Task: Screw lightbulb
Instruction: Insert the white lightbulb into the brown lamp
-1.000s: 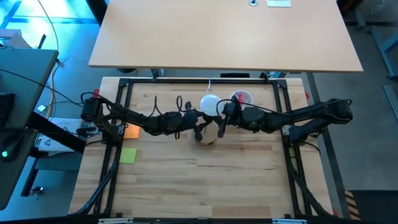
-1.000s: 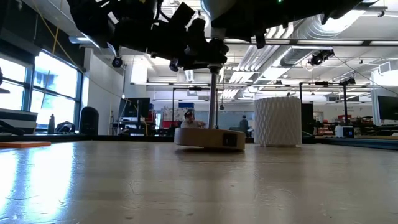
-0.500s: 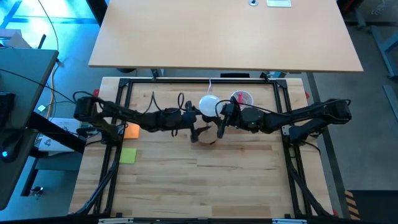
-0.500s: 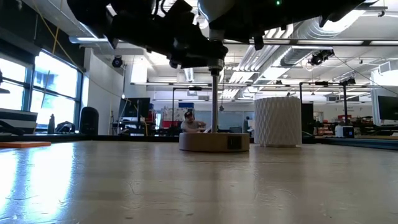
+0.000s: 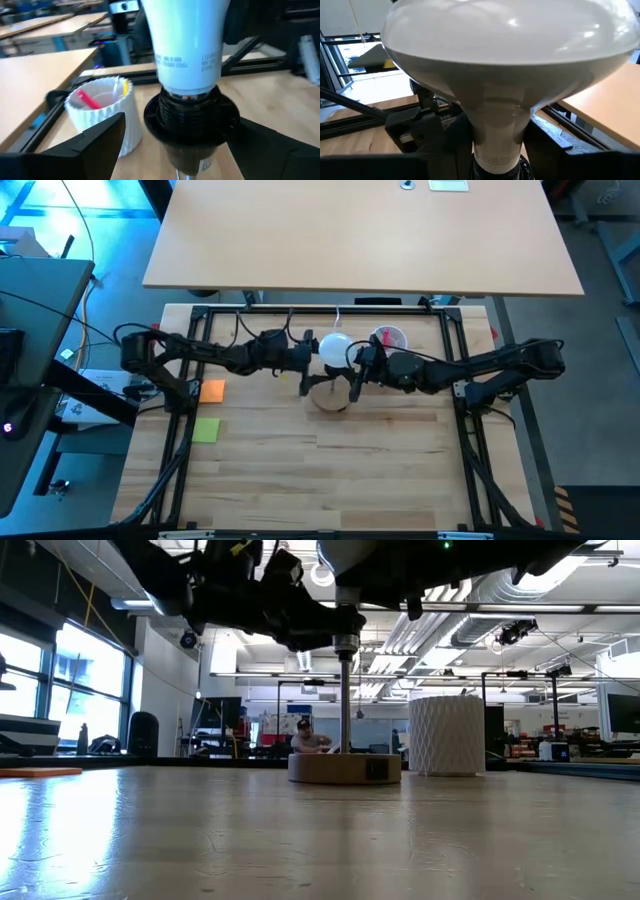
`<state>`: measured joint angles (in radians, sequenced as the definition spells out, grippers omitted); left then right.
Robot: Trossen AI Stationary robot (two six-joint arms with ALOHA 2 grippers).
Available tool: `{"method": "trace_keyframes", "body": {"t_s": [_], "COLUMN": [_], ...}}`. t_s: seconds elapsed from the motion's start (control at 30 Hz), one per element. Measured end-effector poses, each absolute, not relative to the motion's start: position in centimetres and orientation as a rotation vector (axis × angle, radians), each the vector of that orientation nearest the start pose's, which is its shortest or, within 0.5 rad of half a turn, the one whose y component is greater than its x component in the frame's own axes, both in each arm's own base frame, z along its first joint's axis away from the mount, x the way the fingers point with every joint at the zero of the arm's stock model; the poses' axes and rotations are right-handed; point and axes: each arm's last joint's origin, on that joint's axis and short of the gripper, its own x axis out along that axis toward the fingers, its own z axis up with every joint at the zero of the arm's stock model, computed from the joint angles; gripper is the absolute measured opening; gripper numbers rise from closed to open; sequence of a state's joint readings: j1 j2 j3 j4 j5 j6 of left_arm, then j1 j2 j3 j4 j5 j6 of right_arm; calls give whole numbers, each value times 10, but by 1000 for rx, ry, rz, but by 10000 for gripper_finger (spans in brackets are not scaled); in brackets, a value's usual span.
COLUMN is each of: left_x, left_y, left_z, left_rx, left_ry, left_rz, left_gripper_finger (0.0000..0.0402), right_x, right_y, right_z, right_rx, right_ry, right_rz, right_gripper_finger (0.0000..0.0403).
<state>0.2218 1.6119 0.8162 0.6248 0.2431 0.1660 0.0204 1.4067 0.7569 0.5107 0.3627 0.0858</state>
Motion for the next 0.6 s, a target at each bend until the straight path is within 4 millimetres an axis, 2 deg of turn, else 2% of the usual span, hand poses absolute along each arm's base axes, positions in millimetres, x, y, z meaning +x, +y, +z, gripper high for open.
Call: {"method": "trace_keyframes", "body": {"t_s": [0.2, 0.3, 0.5, 0.6], "left_x": [337, 337, 337, 338], "left_y": [75, 75, 72, 68], "left_z": [211, 211, 210, 210], "left_rx": [119, 119, 97, 87], "left_ry": [121, 117, 128, 131], "left_rz": [-125, -125, -131, -115], "left_gripper_finger": [310, 280, 193, 187], "right_x": [304, 305, 305, 305], "right_y": [-7, -8, -8, -9], "right_z": [254, 254, 254, 254], "right_rx": [54, 53, 50, 51], "right_ry": [128, 141, 154, 157], "right_rz": [-319, -320, -320, -324], "right_gripper_finger": [138, 138, 138, 138]}}
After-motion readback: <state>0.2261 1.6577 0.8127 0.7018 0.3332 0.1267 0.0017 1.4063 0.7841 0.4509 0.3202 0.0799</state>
